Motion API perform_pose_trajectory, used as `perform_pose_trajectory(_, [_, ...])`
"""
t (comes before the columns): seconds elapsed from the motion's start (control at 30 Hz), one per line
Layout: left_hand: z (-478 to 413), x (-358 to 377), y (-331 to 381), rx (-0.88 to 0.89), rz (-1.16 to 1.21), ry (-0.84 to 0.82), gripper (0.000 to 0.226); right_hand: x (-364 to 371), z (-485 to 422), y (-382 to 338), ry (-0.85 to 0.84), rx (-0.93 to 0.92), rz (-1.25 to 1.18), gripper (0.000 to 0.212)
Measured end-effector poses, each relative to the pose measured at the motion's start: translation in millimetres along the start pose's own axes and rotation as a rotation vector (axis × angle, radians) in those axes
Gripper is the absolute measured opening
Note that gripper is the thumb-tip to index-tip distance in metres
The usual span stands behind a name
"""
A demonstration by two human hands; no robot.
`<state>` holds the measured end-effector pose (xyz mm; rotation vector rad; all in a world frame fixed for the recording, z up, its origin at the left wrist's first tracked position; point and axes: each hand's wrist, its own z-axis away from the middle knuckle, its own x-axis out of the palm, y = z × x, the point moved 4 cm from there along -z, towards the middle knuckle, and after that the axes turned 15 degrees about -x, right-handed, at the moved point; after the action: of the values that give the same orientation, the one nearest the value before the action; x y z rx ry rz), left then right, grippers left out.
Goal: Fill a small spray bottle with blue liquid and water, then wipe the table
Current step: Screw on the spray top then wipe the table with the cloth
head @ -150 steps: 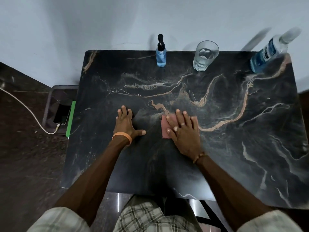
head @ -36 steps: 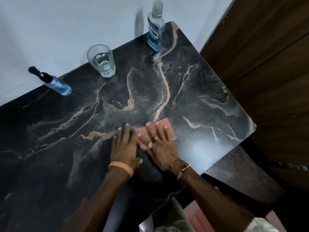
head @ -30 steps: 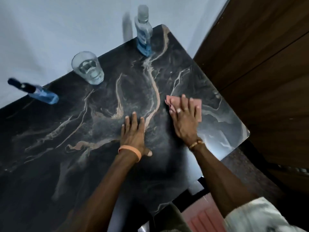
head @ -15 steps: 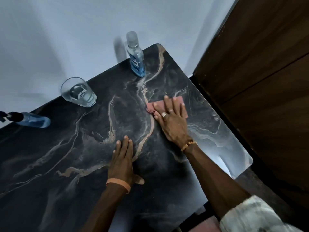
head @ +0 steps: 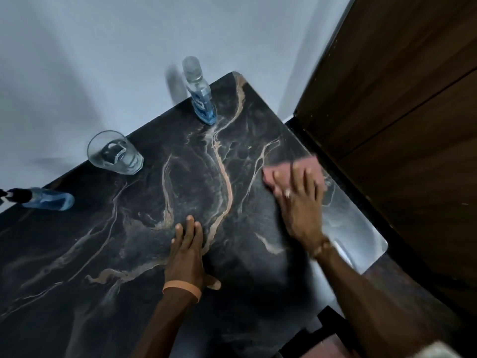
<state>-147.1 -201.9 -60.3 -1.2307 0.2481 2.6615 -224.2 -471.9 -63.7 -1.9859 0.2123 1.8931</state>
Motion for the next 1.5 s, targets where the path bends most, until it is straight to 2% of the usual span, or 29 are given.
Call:
perform_pose_trajectory(0.07, [-1, 1, 0, -0.001, 0.005, 0.004, 0.159, 12, 71, -37, -0.032, 0.008, -0.025, 0.047])
perform_pose_trajectory(0.13, [-1, 2, 0, 0.006, -0.009, -0.001, 0.16, 22, 111, -76, -0.14, -0.114, -0.053, 0.049])
perform_pose_trajectory(0.2, [-1, 2, -2, 0.004, -0.005, -0.005, 0.16, 18, 105, -82, -0.201, -0.264, -0.021, 0.049])
perform_pose_trajectory(0.23, [-1, 2, -1, 0.008, -0.003, 0.002, 0.159, 11, 90, -70, -0.172, -0.263, 0.012, 0.048])
perform_pose_trajectory(0.3, [1, 2, -1, 0.02, -0.001, 0.012, 0.159, -3, 67, -35, -0.157, -0.132, 0.057, 0.049])
perform_pose_trajectory(0.37, [1, 0, -1, 0.036, 0.0, 0.012, 0.158, -5, 81, -14, -0.107, 0.088, -0.036, 0.048])
perform_pose_trajectory(0.43, [3, -1, -2, 0.062, 0.005, 0.031, 0.154, 6, 123, -45, -0.049, 0.182, -0.106, 0.049])
perform_pose_trajectory(0.47, [4, -1, -3, 0.077, 0.009, 0.039, 0.151, 15, 147, -76, -0.064, 0.129, -0.108, 0.049])
perform_pose_trajectory(0.53, [7, 2, -6, 0.112, 0.007, 0.05, 0.14, 28, 186, -128, -0.185, -0.137, -0.068, 0.05])
perform_pose_trajectory(0.6, [15, 8, -12, 0.165, 0.014, 0.078, 0.118, 27, 192, -130, -0.237, -0.383, 0.07, 0.051])
perform_pose_trajectory(0.63, [20, 12, -15, 0.202, 0.014, 0.1, 0.103, 23, 187, -121, -0.216, -0.384, 0.099, 0.049])
perform_pose_trajectory(0.7, [36, 23, -22, 0.286, 0.026, 0.165, 0.075, 12, 184, -107, -0.164, -0.141, -0.001, 0.047])
perform_pose_trajectory(0.77, [52, 34, -30, 0.342, 0.099, 0.208, 0.057, 16, 192, -136, -0.128, 0.131, -0.169, 0.047])
perform_pose_trajectory(0.8, [57, 39, -36, 0.365, 0.122, 0.202, 0.054, 27, 200, -167, -0.155, 0.124, -0.218, 0.048])
perform_pose_trajectory(0.87, [62, 49, -48, 0.413, 0.134, 0.16, 0.058, 47, 213, -227, -0.227, -0.106, -0.204, 0.05])
perform_pose_trajectory(0.9, [62, 50, -54, 0.433, 0.149, 0.144, 0.06, 47, 211, -233, -0.281, -0.213, -0.146, 0.051])
perform_pose_trajectory(0.97, [61, 50, -69, 0.449, 0.191, 0.176, 0.056, 42, 194, -214, -0.257, -0.343, 0.022, 0.05])
perform_pose_trajectory(1.0, [59, 49, -75, 0.452, 0.206, 0.209, 0.05, 34, 182, -198, -0.255, -0.296, 0.045, 0.049])
perform_pose_trajectory(1.07, [60, 47, -83, 0.451, 0.222, 0.245, 0.041, 21, 172, -176, -0.234, -0.002, -0.038, 0.047])
perform_pose_trajectory(1.1, [61, 45, -86, 0.45, 0.242, 0.247, 0.039, 22, 175, -182, -0.192, 0.137, -0.103, 0.047])
perform_pose_trajectory(1.13, [61, 43, -88, 0.443, 0.274, 0.24, 0.039, 29, 182, -199, -0.159, 0.17, -0.111, 0.047])
perform_pose_trajectory(1.17, [61, 42, -89, 0.426, 0.316, 0.226, 0.038, 40, 193, -223, -0.193, 0.101, -0.139, 0.05])
perform_pose_trajectory(1.23, [64, 42, -99, 0.392, 0.375, 0.194, 0.039, 53, 218, -275, -0.264, -0.171, -0.115, 0.061])
perform_pose_trajectory(1.27, [64, 42, -106, 0.379, 0.382, 0.189, 0.04, 56, 222, -278, -0.327, -0.277, -0.07, 0.062])
perform_pose_trajectory(1.33, [61, 45, -118, 0.367, 0.349, 0.192, 0.043, 51, 209, -256, -0.302, -0.397, 0.051, 0.054])
perform_pose_trajectory(1.37, [60, 46, -125, 0.361, 0.33, 0.2, 0.045, 44, 201, -240, -0.296, -0.351, 0.057, 0.049])
perform_pose_trajectory(1.43, [58, 47, -139, 0.331, 0.34, 0.228, 0.047, 35, 194, -217, -0.266, -0.075, -0.058, 0.047])
perform_pose_trajectory(1.47, [58, 46, -146, 0.308, 0.369, 0.236, 0.047, 36, 196, -222, -0.237, 0.04, -0.119, 0.048])
perform_pose_trajectory(1.5, [59, 45, -153, 0.281, 0.406, 0.239, 0.046, 43, 204, -239, -0.208, 0.06, -0.117, 0.048])
